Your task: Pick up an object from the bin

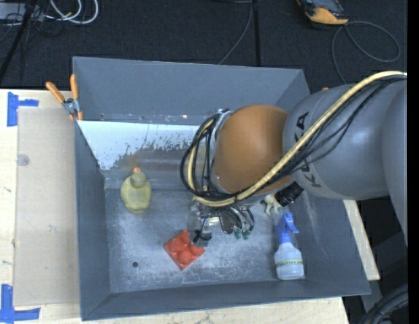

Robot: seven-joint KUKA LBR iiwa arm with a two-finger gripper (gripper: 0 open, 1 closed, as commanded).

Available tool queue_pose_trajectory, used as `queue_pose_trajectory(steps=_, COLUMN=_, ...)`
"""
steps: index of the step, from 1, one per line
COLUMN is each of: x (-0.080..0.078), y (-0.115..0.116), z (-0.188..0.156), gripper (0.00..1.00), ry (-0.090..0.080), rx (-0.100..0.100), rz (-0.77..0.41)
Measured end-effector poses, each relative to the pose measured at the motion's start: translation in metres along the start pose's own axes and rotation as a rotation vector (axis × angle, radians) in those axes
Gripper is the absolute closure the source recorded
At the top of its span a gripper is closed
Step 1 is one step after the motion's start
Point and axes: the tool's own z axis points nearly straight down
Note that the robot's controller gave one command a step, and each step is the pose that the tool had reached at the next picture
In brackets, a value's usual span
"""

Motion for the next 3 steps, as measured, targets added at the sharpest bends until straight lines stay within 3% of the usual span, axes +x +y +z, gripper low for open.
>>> queue_pose_trajectory(steps=1, x=0.0, y=0.0, z=0.0, gripper=0.0, ry=0.0, rx=0.0, rz=0.002)
queue_pose_trajectory(steps=2, x=0.0, y=0.0, z=0.0, gripper=0.0, ry=0.0, rx=0.0, rz=0.002)
queue_pose_trajectory(steps=3, x=0.006, y=-0.004, z=0.025, gripper=0.0, ry=-0.008, rx=-0.001, rz=-0.06)
